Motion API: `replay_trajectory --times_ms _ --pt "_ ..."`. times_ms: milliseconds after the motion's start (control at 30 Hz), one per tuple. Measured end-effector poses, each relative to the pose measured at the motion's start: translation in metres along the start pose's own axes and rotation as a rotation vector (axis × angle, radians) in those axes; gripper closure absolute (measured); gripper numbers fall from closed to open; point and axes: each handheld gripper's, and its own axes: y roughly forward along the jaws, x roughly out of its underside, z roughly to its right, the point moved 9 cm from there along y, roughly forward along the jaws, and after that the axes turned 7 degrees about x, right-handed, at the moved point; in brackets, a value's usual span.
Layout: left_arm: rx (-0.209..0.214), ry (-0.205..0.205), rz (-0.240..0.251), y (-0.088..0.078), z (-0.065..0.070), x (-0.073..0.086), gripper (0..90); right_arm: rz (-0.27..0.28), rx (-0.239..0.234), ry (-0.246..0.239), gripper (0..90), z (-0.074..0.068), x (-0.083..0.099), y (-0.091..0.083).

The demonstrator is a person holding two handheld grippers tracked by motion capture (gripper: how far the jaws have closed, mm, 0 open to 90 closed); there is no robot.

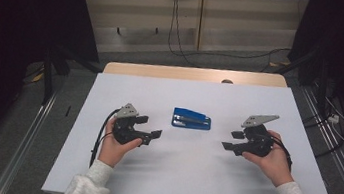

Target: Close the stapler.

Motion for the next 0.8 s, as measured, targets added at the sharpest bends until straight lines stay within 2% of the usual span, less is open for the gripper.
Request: replay_trajectory --times_ms 433,800 --pt "-0.02 0.01 -0.005 -0.022 -0.002 0.009 15.6 0.002 -0.004 0.011 28.2 -0.013 0.009 -0.009" --pt "-0.029 -0.006 0.003 -0.038 -0.003 0.019 11.7 0.001 -0.006 0.019 24.5 -0.019 0.021 -0.02"
